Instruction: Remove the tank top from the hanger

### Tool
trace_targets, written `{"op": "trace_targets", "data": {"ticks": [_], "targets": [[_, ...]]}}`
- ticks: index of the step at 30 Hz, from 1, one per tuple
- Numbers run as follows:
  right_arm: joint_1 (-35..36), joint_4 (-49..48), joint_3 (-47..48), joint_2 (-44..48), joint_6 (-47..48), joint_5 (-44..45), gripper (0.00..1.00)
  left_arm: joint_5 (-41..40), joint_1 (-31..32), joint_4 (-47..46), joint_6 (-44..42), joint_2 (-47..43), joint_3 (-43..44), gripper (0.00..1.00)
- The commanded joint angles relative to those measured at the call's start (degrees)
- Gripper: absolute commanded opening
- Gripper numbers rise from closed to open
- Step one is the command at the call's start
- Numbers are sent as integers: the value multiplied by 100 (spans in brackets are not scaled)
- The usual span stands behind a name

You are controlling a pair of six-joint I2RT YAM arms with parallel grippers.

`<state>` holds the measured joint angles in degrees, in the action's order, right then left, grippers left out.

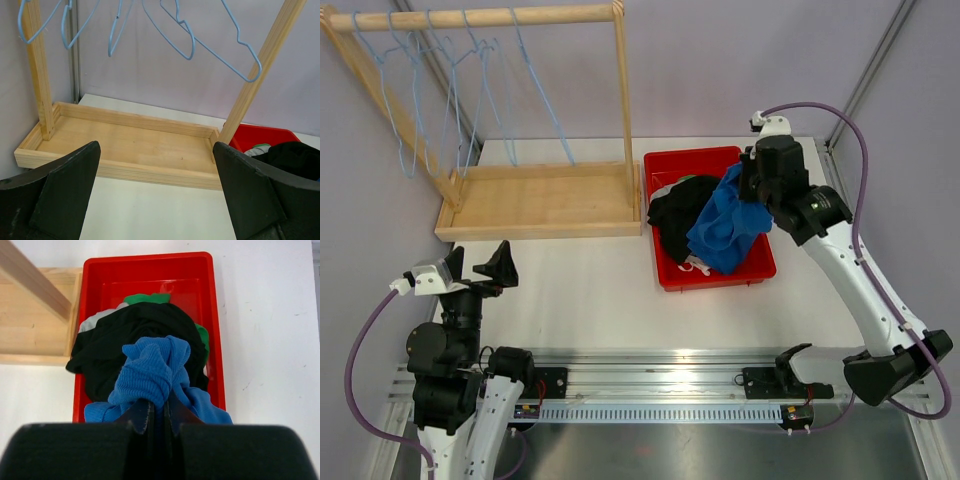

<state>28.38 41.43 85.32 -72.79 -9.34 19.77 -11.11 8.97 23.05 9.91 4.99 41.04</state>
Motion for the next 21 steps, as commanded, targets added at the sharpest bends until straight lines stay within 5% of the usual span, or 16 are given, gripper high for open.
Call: {"op": "trace_targets", "data": {"ticks": [1, 8, 21], "targets": [[-657, -636, 336, 38, 205, -965, 0, -22, 43, -151, -60, 81, 98, 99], [-1089, -934, 398, -560, 126, -1695, 0, -40, 61, -143, -68, 81, 98, 99], [-1089, -1690, -954, -1369, -296, -2107, 0, -14, 61, -143, -77, 160, 106, 99]]}}
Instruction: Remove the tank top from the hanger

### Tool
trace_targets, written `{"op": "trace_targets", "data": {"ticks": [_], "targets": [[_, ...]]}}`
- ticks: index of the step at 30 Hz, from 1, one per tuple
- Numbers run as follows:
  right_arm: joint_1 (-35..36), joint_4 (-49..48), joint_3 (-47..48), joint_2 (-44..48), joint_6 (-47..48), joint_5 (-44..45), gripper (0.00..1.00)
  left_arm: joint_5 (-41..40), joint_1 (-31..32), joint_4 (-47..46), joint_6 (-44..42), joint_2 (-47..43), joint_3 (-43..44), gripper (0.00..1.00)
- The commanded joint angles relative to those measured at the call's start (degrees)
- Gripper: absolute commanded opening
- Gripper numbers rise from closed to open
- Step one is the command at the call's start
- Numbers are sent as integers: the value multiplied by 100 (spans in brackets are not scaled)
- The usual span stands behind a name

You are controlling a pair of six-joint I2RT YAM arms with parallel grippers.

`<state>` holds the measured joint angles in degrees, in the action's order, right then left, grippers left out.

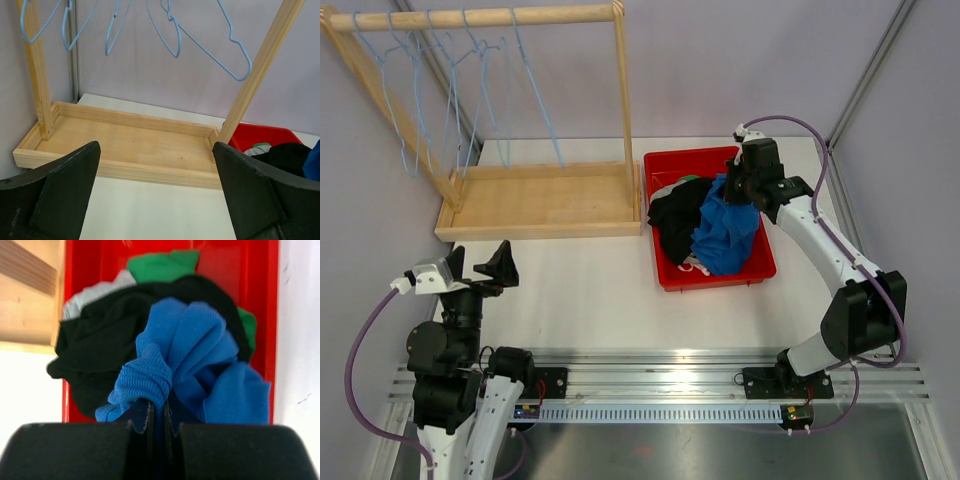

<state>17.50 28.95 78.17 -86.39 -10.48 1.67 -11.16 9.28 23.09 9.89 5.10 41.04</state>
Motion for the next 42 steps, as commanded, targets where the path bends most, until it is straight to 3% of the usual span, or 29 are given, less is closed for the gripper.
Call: {"op": "trace_targets", "data": {"ticks": [1, 4, 9, 13, 14, 16, 25, 37, 42], "targets": [[8, -486, -337, -18, -243, -316, 0, -1, 30, -147, -75, 166, 98, 99], [-1, -513, -601, -53, -349, -299, 1, 0, 30, -147, -75, 184, 115, 99], [-1, -390, -812, -150, -385, -238, 9, 8, 30, -138, -66, 201, 124, 99], [-1, -337, -821, -203, -349, -220, 46, 8, 39, -138, -66, 210, 124, 99], [8, -372, -821, -159, -349, -237, 73, 8, 39, -147, -66, 219, 124, 99], [8, -390, -812, -98, -349, -273, 99, 0, 39, -138, -66, 219, 124, 99], [8, -751, -1058, 991, -183, -431, 100, -9, 39, -147, -75, 201, 124, 99], [8, 137, -891, 2538, -147, 114, 99, 35, 39, -165, -84, 228, 124, 99], [8, 295, -1278, 3689, -209, 395, 100, 70, 39, -173, -75, 228, 133, 99]]}}
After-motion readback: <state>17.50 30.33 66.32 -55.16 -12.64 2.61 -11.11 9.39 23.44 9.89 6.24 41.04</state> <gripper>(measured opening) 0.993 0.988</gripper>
